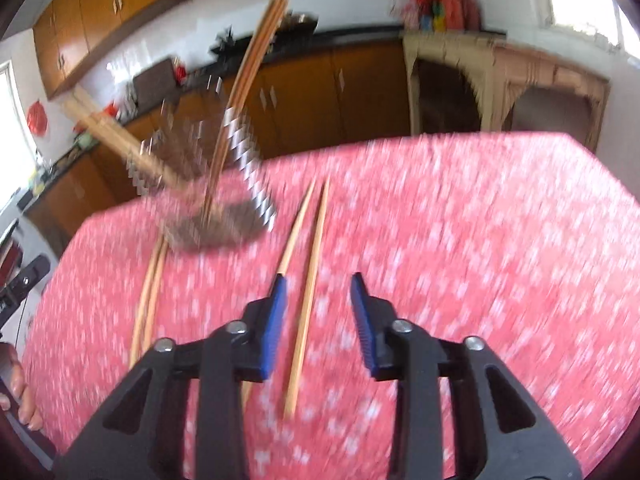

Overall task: Organize utensils
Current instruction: 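Grasp a wooden chopstick with the right tool while the left tool grasps another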

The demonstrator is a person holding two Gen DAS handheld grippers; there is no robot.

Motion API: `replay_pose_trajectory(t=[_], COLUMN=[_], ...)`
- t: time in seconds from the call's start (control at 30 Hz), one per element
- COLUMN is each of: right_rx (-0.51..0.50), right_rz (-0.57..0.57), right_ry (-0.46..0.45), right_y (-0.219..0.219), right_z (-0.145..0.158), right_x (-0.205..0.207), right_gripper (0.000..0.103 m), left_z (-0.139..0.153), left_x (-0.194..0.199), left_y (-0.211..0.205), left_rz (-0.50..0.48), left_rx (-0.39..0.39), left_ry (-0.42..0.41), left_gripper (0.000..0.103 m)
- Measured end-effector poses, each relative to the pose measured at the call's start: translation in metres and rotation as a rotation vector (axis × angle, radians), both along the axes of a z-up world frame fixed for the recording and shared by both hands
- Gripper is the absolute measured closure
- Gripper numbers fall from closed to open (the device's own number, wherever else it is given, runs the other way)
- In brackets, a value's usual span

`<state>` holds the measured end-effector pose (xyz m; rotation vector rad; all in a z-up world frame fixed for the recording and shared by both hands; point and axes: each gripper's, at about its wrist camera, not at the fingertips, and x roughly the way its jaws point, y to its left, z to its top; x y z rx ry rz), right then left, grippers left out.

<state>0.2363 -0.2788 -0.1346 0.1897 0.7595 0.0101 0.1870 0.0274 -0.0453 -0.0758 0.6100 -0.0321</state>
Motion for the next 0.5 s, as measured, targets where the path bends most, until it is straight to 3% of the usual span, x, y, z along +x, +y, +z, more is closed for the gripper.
replay_pose_trajectory(t=[0.23,0.37,0.43,0.5], right_rx=[-0.050,-0.072,-0.092,-0.066], right_rz=[0.048,0.028,0.006,-0.023], right_ry=[0.070,0.083,0.086,0.095], right_y=[0.026,0.028,0.026,0.021], right_z=[-0.032,-0.033,-0.031,-0.031], right_x=[-0.016,-0.010,-0.008,-0.006], right_gripper=[0.075,0.084,0.094,0.095], left_z=[-0.027,-0.041,-0.046,-0.051], left_x=[-0.022,-0.024,-0.022,-0.022], left_y=[-0.014,-0.023,-0.026,-0.028], left_rz=[-0.046,-0.070,-0.081,-0.092], left_rx=[0.011,0.016,0.001,-0.014], left_ry=[0.043,0.080,0.105,0.125], left_gripper=[0.024,0.024,0.024,0.025])
